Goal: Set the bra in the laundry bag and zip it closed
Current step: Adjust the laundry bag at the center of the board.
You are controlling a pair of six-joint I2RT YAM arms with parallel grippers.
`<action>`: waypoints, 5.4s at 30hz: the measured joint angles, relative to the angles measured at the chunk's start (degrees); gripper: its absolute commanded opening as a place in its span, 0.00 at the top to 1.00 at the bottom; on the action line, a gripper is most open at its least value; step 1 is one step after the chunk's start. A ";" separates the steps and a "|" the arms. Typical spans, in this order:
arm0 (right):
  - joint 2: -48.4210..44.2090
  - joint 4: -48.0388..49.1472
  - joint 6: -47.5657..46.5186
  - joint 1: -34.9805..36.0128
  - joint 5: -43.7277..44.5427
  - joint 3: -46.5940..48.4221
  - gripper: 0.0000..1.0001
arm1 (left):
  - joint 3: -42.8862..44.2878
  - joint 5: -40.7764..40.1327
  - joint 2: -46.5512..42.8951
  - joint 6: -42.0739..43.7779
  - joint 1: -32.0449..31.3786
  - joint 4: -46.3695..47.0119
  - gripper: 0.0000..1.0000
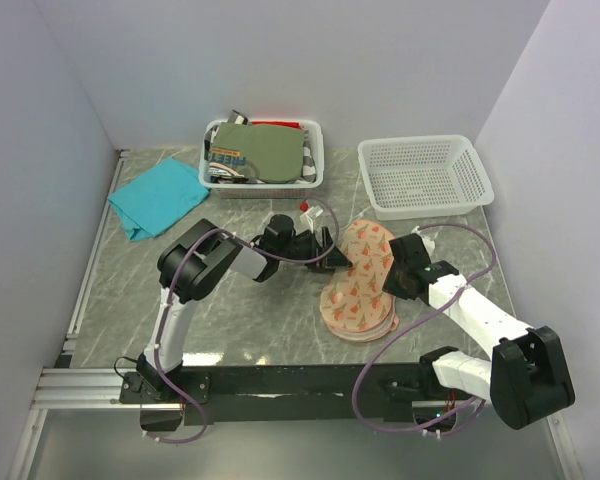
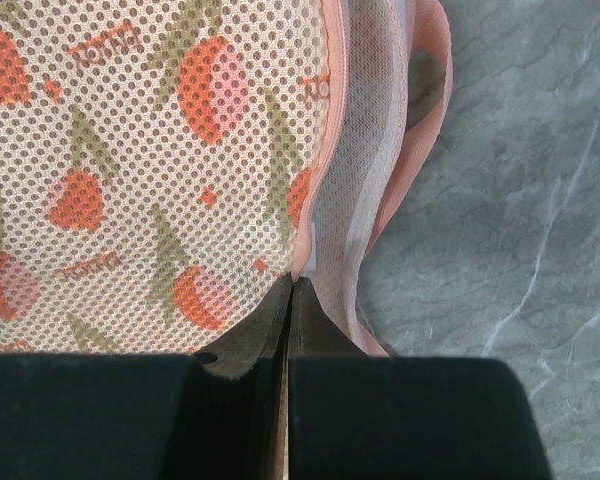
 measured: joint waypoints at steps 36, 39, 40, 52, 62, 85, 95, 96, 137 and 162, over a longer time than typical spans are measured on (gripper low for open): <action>-2.47 -0.13 -1.01 0.00 -1.11 0.00 1.00 | 5.46 -1.68 6.36 -2.08 -2.99 -1.90 0.92; -2.45 0.66 -1.55 0.00 -2.82 0.00 1.00 | 2.69 -2.54 3.61 -1.99 -2.45 -2.19 0.92; -2.34 1.27 -1.73 0.15 -3.61 0.00 1.00 | 1.31 -2.93 2.10 -1.95 -1.95 -2.56 0.92; 12.35 8.39 -3.56 9.62 -8.74 12.37 1.00 | -9.86 -19.34 -23.87 7.85 3.93 -23.26 0.63; 16.00 8.28 -3.43 14.21 -4.87 15.19 1.00 | -13.46 -34.12 -31.43 10.75 4.52 -35.56 0.04; 11.52 3.04 -1.92 6.69 7.98 7.02 0.52 | -13.57 -36.44 -31.01 10.71 4.52 -38.93 0.04; 7.65 1.90 -2.21 6.45 7.87 7.02 0.32 | -13.57 -36.44 -33.29 10.75 4.52 -38.93 0.04; 6.51 1.57 -2.29 6.38 8.04 7.06 0.30 | -13.57 -36.44 -33.40 10.75 4.52 -38.93 0.04; 7.96 26.91 -1.27 -12.81 -25.16 -7.19 0.87 | -13.55 -36.22 -34.34 12.66 4.52 -40.63 0.04; 29.29 16.06 -19.17 0.33 -32.33 17.53 0.92 | -15.21 -42.64 -43.91 13.16 4.68 -43.98 0.04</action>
